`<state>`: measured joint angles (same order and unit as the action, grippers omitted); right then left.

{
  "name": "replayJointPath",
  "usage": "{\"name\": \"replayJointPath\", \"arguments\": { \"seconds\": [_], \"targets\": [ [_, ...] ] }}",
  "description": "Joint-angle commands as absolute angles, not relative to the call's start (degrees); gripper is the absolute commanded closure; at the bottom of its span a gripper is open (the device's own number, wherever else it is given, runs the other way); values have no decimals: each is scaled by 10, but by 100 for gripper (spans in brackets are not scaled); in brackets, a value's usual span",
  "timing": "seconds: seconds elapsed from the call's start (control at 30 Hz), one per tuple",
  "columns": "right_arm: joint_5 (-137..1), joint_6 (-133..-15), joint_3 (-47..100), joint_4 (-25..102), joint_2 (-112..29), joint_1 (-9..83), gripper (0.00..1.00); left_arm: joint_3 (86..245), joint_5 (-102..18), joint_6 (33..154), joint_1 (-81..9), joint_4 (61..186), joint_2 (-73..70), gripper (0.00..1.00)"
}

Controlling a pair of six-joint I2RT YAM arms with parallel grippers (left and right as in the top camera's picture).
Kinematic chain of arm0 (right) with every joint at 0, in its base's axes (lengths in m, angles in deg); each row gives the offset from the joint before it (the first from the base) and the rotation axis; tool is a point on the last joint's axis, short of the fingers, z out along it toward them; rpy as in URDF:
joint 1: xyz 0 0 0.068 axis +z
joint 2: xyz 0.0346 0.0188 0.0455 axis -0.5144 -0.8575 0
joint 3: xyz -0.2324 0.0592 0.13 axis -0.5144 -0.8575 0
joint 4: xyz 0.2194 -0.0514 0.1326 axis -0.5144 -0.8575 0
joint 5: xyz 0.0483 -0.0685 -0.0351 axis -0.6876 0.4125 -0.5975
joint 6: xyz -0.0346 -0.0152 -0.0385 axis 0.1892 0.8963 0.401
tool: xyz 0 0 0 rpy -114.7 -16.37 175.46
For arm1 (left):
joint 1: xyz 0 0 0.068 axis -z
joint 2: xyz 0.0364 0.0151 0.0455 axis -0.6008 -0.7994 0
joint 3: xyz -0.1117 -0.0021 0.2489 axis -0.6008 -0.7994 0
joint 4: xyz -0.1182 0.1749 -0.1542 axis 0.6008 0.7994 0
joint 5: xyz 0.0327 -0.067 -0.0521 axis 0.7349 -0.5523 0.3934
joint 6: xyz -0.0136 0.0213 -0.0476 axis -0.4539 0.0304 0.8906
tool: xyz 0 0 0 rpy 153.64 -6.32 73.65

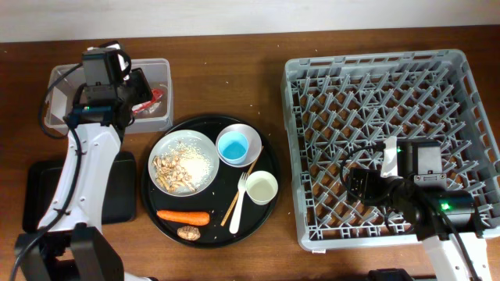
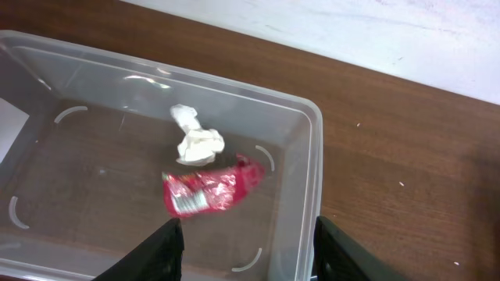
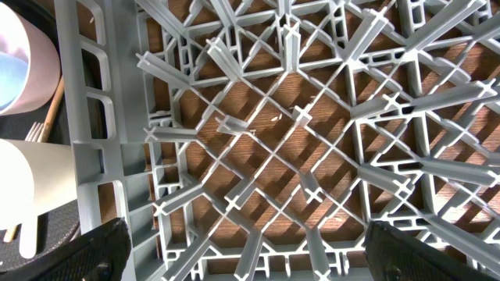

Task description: Sort waste into correct bins and load items into the dishwasher rack

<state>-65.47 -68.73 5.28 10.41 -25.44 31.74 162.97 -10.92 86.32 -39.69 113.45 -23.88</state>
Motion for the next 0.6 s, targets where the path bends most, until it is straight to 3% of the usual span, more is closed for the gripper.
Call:
{"name": "replayJointPath", "arguments": {
  "seconds": [0.0,0.1,0.2,0.23,0.5,0.57],
  "targets": [
    [-653,-686,63,106,-252,313,2,1636,-164,858,-398,1165,-241,48],
    [-653,-686,63,106,-252,313,2,1636,-287,858,-383,1242,-241,49],
    [-654,-686,63,105,-252,313,1,1636,-298,858,-320,1363,-244,49],
    [-654,-686,63,105,-252,313,2,1633,-297,858,-299,1386,-247,54],
    [-653,-686,63,94,-252,313,2,1614,-297,863,-197,1377,-346,55],
    [-653,-686,63,94,-252,313,2,1614,-296,863,-194,1365,-359,62]
  ]
}}
